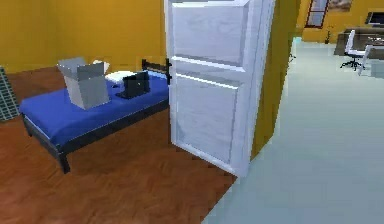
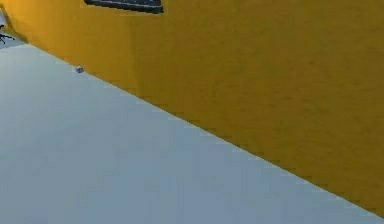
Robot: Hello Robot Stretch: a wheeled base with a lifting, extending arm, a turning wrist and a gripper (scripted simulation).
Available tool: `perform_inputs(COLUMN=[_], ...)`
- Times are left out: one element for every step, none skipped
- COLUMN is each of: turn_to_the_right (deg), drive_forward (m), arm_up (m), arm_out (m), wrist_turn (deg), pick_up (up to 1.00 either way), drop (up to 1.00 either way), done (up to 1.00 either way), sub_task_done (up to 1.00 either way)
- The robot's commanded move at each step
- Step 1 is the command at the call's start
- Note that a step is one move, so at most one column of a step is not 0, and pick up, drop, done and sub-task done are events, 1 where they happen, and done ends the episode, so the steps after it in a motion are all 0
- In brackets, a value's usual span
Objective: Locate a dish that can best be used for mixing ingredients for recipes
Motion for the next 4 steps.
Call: perform_inputs(turn_to_the_right=[0.0,-45.0,-3.0,0.0], drive_forward=[0.45,0.0,0.0,1.0], arm_up=[0.0,0.0,0.0,0.0], arm_out=[0.0,0.0,0.0,0.0], wrist_turn=[0.0,0.0,0.0,0.0], pick_up=[0.0,0.0,0.0,0.0], drop=[0.0,0.0,0.0,0.0], done=[0.0,0.0,0.0,0.0], sub_task_done=[0.0,0.0,0.0,0.0])
